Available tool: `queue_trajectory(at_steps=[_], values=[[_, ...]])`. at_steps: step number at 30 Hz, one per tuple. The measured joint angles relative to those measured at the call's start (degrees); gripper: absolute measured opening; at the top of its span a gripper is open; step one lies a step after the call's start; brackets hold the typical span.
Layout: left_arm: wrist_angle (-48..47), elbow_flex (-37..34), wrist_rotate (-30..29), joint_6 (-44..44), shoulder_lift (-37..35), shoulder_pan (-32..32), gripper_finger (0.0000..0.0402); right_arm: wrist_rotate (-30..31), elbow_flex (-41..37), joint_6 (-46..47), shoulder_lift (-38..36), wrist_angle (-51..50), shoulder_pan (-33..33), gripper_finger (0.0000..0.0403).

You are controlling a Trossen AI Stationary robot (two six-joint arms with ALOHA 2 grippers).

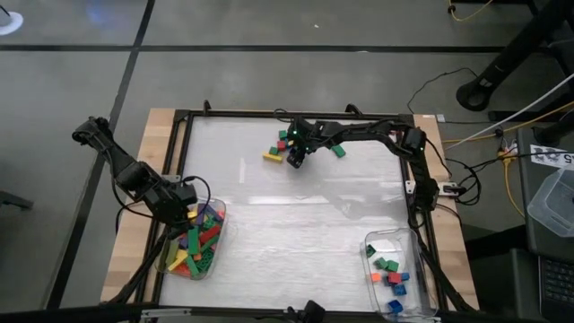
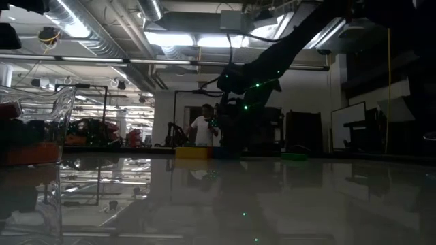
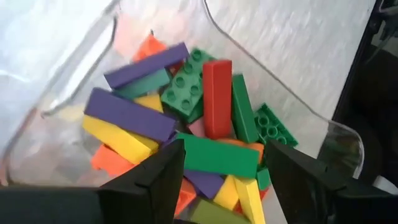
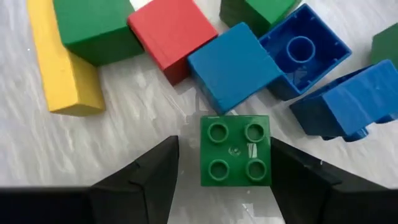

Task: Sort blocks by size
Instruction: Put the small green game piece into the right transparent bin

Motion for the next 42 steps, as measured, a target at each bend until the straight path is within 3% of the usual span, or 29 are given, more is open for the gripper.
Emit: queue_trajectory(at_steps=[6, 9, 14, 17, 24, 30, 37, 42], values=[[2.72, 0.00, -7.60, 4.99, 0.02, 0.00, 0.0212, 0.81, 0.04, -0.04, -0.28, -0.80, -0.04, 0.0139], [5.50, 0.00, -14.68, 9.40, 0.04, 0.00, 0.0212, -0.96, 1.10, -0.10, -0.70, -4.93, -0.02, 0.0135], [11.13, 0.00, -28.07, 16.60, 0.46, 2.00, 0.0212, -10.10, 7.79, 0.01, -0.72, -18.90, 1.44, 0.0135], [14.10, -0.02, -31.67, 19.87, 1.68, 4.82, 0.0212, -12.15, 12.98, -0.03, -0.72, -28.69, 4.02, 0.0135], [21.95, -0.02, -31.75, 35.28, 7.74, 14.21, 0.0206, -12.57, 26.30, 3.06, -0.76, -47.99, 14.52, 0.0135], [27.88, -0.02, -26.70, 47.45, 13.58, 23.35, 0.0192, -12.37, 35.50, 10.65, -0.81, -57.43, 26.18, 0.0135], [36.02, -0.04, -17.49, 58.57, 20.12, 31.41, 0.0186, -9.08, 39.08, 26.08, -0.83, -63.97, 40.74, 0.0135], [43.80, -0.04, -11.30, 63.43, 25.43, 34.93, 0.0184, -3.68, 39.06, 43.53, -0.84, -70.24, 50.30, 0.0135]])
